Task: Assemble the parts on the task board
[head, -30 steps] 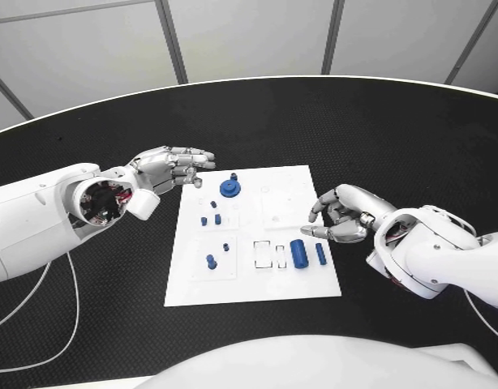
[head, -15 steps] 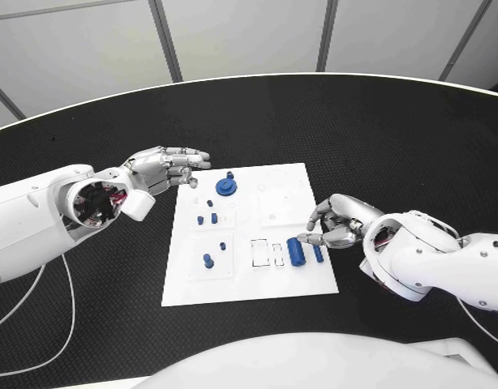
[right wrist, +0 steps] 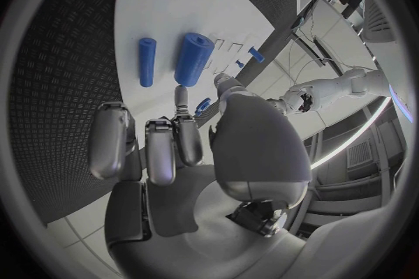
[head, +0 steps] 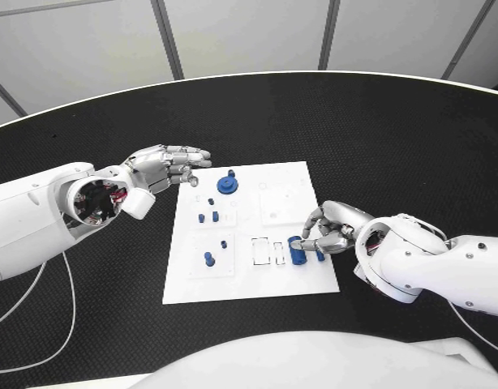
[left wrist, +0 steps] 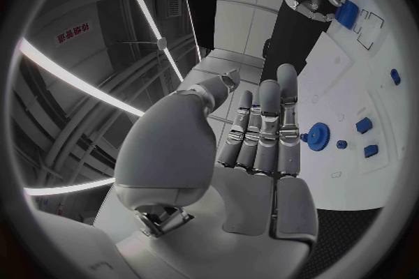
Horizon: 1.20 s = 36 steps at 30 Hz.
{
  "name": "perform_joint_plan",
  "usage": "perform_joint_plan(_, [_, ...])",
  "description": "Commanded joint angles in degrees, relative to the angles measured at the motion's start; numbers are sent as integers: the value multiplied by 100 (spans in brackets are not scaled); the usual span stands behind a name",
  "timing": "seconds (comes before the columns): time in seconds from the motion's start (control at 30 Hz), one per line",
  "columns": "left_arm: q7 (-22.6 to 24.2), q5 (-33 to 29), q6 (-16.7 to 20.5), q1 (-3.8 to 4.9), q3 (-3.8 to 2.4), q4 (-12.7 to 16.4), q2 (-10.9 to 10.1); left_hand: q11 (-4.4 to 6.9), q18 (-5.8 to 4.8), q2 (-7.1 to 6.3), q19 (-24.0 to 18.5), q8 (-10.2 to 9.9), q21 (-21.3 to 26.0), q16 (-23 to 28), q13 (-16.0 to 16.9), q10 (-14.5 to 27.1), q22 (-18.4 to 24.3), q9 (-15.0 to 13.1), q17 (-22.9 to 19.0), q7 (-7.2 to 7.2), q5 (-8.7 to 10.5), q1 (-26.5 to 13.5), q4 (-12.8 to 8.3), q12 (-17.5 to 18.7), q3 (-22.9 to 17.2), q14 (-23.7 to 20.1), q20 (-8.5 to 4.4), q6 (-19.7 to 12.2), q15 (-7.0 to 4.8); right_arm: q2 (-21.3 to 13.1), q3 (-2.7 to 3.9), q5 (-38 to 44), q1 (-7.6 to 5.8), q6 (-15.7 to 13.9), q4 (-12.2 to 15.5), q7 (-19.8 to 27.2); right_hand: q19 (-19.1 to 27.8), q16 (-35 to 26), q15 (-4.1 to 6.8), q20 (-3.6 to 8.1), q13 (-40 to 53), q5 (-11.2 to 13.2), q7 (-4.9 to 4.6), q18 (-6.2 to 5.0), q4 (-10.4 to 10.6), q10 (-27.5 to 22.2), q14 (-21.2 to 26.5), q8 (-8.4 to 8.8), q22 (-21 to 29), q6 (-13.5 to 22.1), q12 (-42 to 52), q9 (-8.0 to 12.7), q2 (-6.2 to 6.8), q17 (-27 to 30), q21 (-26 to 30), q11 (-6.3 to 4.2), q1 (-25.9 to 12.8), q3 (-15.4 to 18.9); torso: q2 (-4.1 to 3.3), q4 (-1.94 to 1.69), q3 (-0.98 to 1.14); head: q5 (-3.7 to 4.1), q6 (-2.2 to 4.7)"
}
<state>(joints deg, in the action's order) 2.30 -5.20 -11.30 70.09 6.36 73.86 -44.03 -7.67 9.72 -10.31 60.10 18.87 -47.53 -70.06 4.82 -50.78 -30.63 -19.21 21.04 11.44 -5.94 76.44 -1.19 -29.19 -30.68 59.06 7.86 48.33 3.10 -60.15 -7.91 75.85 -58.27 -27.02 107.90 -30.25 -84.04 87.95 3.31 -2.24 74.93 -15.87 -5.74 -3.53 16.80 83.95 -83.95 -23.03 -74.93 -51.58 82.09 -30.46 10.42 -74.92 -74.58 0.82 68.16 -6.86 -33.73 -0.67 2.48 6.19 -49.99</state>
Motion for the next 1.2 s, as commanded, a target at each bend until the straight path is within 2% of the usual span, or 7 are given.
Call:
perform_joint_plan(0.03, [-2, 0, -4, 0, 0, 3, -8, -6, 86, 35, -13, -2, 22, -11, 9, 45, 10, -10, -9, -7, -34, 1, 6, -28, 13, -36, 15, -46, 8, 21, 0, 0, 5, 54, -12, -13, -344, 10, -23, -23, 706, -31, 1, 42, -4, 52, -527, -40, -667, 44, -9, -6, -14, -1104, -22, 29, -48, 41, -3, 1, 4, -11, -1])
perform_joint_plan(0.47, [-14, 0, -3, 1, 0, 28, -44, -6, 86, 35, -13, -2, 22, -11, 9, 45, 10, -10, -9, -7, -34, 1, 6, -28, 13, -36, 15, -46, 8, 142, -1, 5, 29, 296, -162, -47, -340, 4, -22, -23, 690, -33, 3, 39, -4, 37, -525, -51, -661, 45, -30, -16, -36, -1092, -7, 27, -65, 94, -19, -1, -2, -43, -1])
perform_joint_plan(0.7, [-24, 0, 1, 1, 0, 46, -77, -6, 86, 34, -14, -1, 29, -13, 8, 51, 15, -15, -15, -7, -34, -5, 17, -32, 21, -41, 16, -49, 9, 257, -1, 234, 221, 349, -266, -88, -342, 4, -22, -24, 692, -39, 5, 42, -9, 37, -524, -58, -672, 44, -31, -22, -66, -1091, -24, 26, -55, 106, -27, -10, 10, -59, -1])
perform_joint_plan(0.83, [-37, 0, -3, 1, 0, 52, -87, -6, 86, 34, -14, -1, 29, -13, 8, 51, 15, -15, -15, -7, -34, -5, 17, -32, 21, -41, 16, -49, 9, 311, -1, 266, 270, 326, -307, -99, -341, 6, -21, -24, 696, -43, 6, 42, -14, 38, -525, -64, -673, 41, -29, -26, -82, -1095, -23, 25, -41, 110, -24, 0, 16, -65, -1])
perform_joint_plan(0.9, [-44, 0, -6, 1, 0, 57, -90, -6, 86, 34, -14, -1, 29, -13, 8, 51, 15, -15, -15, -7, -34, -5, 17, -32, 21, -41, 16, -49, 9, 333, 0, 310, 284, 303, -313, -107, -341, 8, -19, -23, 697, -49, 10, 43, -20, 37, -526, -75, -677, 34, -31, -34, -103, -1099, -29, 23, -10, 114, -20, -1, 7, -58, -1])
perform_joint_plan(1.0, [-50, 0, -10, 1, 0, 58, -89, -7, 86, 31, -15, -2, 31, -14, 8, 53, 17, -16, -16, -6, -33, -8, 19, -33, 24, -42, 17, -51, 9, 347, 0, 358, 296, 278, -309, -118, -343, 8, -18, -22, 701, -61, 13, 45, -22, 40, -526, -82, -685, 28, -28, -39, -114, -1100, -41, 20, 10, 119, -18, 3, 11, -64, -1])
perform_joint_plan(1.2, [-62, 0, -13, 1, 0, 55, -83, -7, 86, 31, -15, -2, 31, -14, 8, 53, 17, -16, -16, -6, -33, -8, 19, -33, 24, -42, 17, -51, 9, 344, 0, 390, 304, 262, -280, -123, -344, 16, -9, -17, 721, -272, 21, 48, -27, 48, -528, -110, -704, 18, -23, -62, -161, -1113, -60, 11, 140, 141, -15, 13, 11, -52, -1])
